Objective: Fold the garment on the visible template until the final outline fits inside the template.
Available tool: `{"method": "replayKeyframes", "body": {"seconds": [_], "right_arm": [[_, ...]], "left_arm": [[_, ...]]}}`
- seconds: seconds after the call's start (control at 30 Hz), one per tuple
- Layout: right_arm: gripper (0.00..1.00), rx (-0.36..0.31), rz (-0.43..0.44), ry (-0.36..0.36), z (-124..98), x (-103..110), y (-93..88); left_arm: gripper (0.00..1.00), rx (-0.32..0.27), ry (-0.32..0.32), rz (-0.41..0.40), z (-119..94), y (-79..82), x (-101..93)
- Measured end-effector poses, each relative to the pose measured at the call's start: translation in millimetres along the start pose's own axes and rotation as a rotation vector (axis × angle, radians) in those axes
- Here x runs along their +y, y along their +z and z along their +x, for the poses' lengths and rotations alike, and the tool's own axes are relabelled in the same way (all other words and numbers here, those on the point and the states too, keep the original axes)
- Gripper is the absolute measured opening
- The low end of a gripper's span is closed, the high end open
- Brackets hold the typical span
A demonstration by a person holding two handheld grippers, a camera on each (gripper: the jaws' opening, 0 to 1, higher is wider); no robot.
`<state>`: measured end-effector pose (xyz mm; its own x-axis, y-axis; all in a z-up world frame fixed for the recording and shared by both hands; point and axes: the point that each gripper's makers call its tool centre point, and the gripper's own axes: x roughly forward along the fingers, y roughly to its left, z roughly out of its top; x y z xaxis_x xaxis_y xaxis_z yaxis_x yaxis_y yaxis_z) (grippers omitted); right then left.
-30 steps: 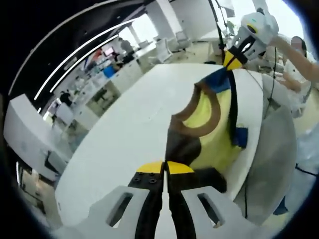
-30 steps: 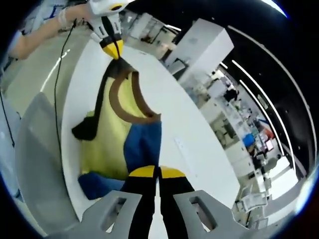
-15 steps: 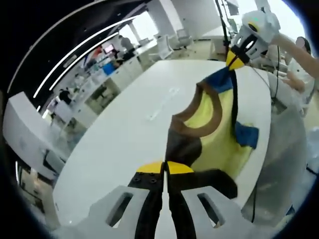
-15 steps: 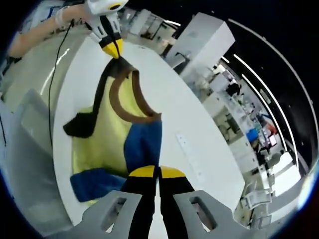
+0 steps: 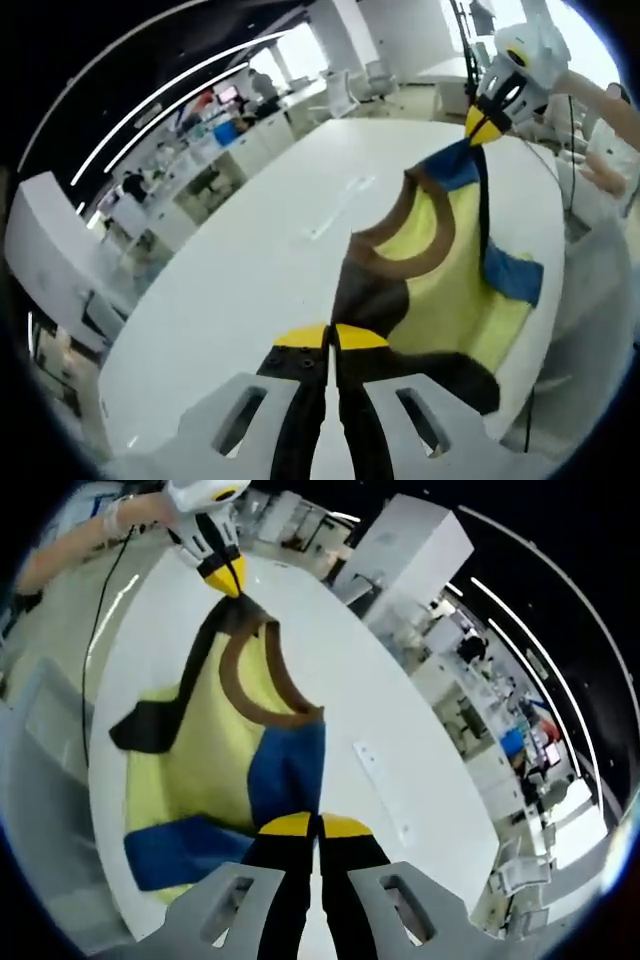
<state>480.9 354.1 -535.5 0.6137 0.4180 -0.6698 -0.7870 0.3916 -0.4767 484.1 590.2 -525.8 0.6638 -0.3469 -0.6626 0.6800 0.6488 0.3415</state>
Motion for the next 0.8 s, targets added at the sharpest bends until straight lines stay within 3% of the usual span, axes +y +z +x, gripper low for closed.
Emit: {"method": "replayKeyframes", "body": {"seconds": [0.4, 0.5, 0.8], "right_arm": [[0.01, 0.0, 0.067, -0.013, 34, -12, -12.1], [0.01, 0.001, 0.078, -0.015, 44, -15, -15.7], [0.01, 0.016, 0.107, -0.008, 71, -29, -27.7]], "left_arm": [[0.0, 0.003, -0.014, -0.028, 37, -11.6, 6.0], [0.0, 0.01, -0.046, -0.032, 50, -12.4, 8.6], [0.0, 0.022, -0.025, -0.02, 81, -13.9, 23.3]]}}
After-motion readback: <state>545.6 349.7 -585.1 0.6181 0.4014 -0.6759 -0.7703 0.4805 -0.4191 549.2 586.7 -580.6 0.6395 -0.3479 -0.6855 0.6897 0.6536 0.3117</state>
